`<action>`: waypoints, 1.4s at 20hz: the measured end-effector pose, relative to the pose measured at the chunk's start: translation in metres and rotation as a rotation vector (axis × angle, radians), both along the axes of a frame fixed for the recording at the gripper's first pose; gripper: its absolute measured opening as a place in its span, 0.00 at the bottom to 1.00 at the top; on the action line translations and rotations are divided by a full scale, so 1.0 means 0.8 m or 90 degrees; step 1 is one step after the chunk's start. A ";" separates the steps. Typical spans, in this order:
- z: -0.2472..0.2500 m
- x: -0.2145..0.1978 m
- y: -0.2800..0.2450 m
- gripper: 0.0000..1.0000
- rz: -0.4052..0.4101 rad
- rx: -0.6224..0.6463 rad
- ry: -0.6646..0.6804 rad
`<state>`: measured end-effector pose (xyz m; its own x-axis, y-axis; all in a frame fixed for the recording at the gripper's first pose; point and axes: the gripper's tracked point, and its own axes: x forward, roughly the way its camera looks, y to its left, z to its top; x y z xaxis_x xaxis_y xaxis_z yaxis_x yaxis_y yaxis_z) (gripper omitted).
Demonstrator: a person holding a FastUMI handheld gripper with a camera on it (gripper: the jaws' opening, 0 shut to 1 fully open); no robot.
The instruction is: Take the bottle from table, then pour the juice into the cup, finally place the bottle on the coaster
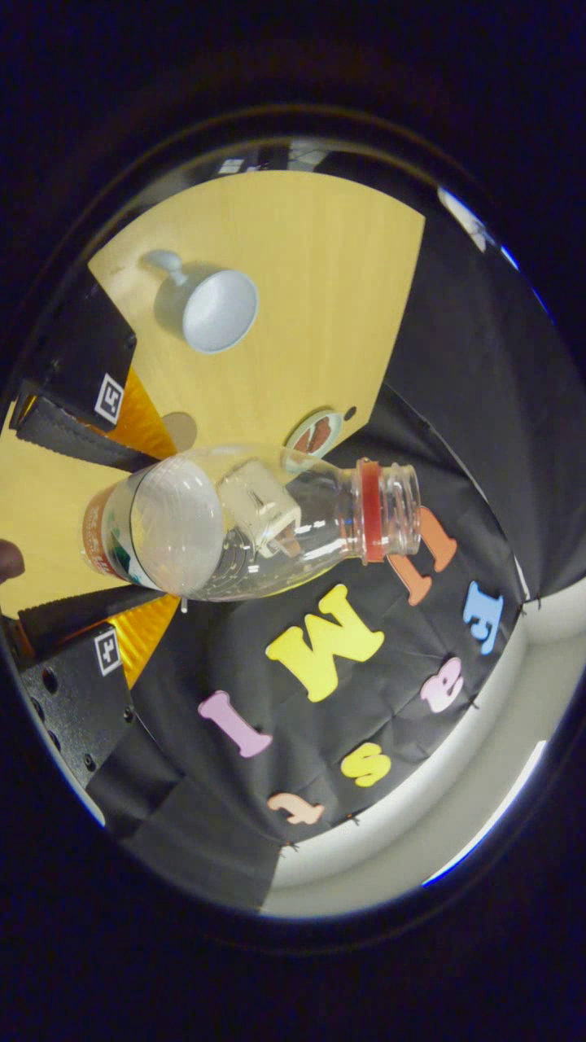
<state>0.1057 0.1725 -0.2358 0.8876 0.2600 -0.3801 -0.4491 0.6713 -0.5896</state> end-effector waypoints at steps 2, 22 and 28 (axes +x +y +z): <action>0.007 -0.006 0.008 0.76 0.001 0.103 0.041; -0.038 0.147 0.034 0.76 -0.069 0.444 0.161; -0.091 0.168 0.053 0.76 -0.073 0.423 0.183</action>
<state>0.2399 0.2146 -0.3086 0.8123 0.4278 -0.3965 -0.4297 0.8985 0.0891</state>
